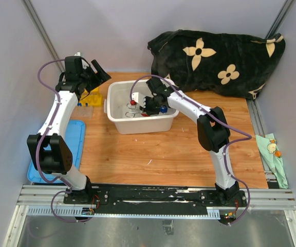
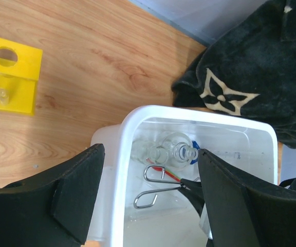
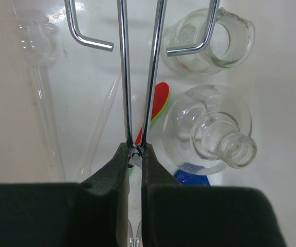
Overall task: Organize the chemistry lab equipment
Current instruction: Place the chemistry item in the storage box.
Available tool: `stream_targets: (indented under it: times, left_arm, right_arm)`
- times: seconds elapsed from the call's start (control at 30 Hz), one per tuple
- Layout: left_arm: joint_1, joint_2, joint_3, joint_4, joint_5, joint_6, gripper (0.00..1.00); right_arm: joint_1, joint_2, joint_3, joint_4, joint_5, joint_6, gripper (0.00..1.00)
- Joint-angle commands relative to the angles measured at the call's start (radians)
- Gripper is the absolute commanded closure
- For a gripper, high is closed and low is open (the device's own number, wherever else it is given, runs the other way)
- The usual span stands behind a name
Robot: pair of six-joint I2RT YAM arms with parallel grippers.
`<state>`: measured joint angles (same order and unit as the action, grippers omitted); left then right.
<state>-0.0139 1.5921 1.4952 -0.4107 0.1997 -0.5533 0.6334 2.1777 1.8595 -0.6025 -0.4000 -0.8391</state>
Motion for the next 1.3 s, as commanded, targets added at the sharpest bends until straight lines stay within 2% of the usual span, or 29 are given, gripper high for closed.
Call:
stream_targets:
  times: [0.0,0.43,1.27]
  left_arm:
    - [0.012,-0.047,-0.025,0.0,0.018,0.018,0.23]
    - [0.028,-0.06,-0.042,-0.008,0.025,0.031,0.22]
    - [0.048,-0.064,-0.065,-0.01,0.045,0.037,0.22]
  right_arm:
    - [0.019,0.021,0.038,0.004,0.007,-0.008,0.99]
    - [0.036,0.037,0.042,0.013,0.017,-0.003,0.95]
    - [0.037,0.066,0.016,0.024,0.039,0.009,0.95]
